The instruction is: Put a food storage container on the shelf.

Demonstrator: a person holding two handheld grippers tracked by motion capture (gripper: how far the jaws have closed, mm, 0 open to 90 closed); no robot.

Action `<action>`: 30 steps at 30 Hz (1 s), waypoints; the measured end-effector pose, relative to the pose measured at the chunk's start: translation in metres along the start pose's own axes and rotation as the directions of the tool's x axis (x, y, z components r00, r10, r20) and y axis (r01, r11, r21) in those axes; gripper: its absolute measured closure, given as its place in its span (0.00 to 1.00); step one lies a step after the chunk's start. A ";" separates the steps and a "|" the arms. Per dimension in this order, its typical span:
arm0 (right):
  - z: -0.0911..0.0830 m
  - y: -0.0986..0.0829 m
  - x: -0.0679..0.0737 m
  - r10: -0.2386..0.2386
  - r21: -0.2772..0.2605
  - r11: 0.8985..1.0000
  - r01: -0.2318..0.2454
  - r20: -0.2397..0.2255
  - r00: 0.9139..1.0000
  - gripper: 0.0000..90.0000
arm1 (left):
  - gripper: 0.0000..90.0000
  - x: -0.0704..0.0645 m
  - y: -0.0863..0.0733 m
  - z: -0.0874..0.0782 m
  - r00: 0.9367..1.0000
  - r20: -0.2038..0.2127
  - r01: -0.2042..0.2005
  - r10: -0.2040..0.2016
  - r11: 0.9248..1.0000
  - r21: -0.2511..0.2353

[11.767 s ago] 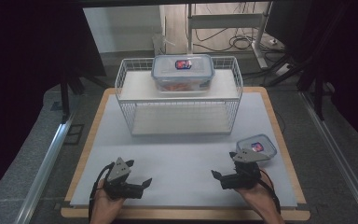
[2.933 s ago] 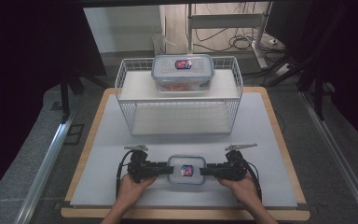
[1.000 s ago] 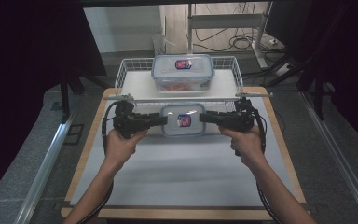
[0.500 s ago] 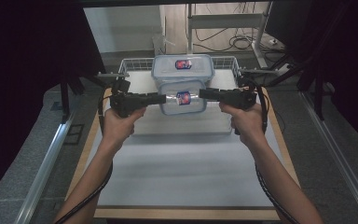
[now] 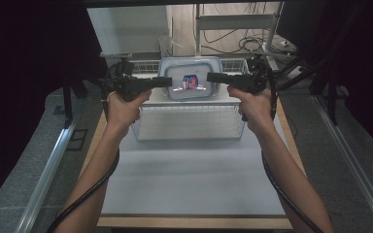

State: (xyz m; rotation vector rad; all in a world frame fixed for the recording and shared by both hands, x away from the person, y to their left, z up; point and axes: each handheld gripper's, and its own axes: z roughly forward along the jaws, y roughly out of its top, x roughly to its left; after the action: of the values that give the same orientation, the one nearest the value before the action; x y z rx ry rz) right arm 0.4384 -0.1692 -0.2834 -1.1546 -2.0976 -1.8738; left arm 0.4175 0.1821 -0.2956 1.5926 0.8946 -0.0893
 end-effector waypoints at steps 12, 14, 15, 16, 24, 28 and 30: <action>0.013 0.021 -0.013 0.038 -0.024 0.999 -0.038 0.000 0.999 0.64 | 0.63 0.014 0.024 0.006 0.999 -0.012 0.039 -0.040 0.999 -0.032; 0.014 0.025 -0.016 0.044 -0.030 0.999 -0.044 -0.003 0.999 0.64 | 0.63 0.015 0.028 0.007 0.999 -0.014 0.039 -0.039 0.999 -0.034; 0.014 0.025 -0.016 0.044 -0.030 0.999 -0.044 -0.003 0.999 0.64 | 0.63 0.015 0.028 0.007 0.999 -0.014 0.039 -0.039 0.999 -0.034; 0.014 0.026 -0.017 0.047 -0.032 0.998 -0.047 -0.004 0.999 0.64 | 0.63 0.016 0.030 0.008 0.999 -0.015 0.038 -0.039 0.999 -0.035; 0.021 0.032 -0.031 0.075 -0.041 0.996 -0.076 -0.010 0.997 0.64 | 0.63 0.026 0.035 0.015 0.998 -0.027 0.053 -0.054 0.998 -0.036; 0.023 0.033 -0.034 0.080 -0.045 0.996 -0.080 -0.019 0.997 0.63 | 0.63 0.025 0.036 0.016 0.998 -0.039 0.056 -0.058 0.997 -0.048; 0.024 0.034 -0.035 0.075 -0.048 0.996 -0.075 -0.002 0.997 0.62 | 0.62 0.024 0.036 0.017 0.997 -0.061 0.044 -0.048 0.998 -0.053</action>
State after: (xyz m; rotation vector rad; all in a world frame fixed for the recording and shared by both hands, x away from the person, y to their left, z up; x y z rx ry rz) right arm 0.4920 -0.1658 -0.2800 -1.2247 -1.9901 -1.9006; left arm 0.4624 0.1806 -0.2830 1.5341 0.9749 -0.0487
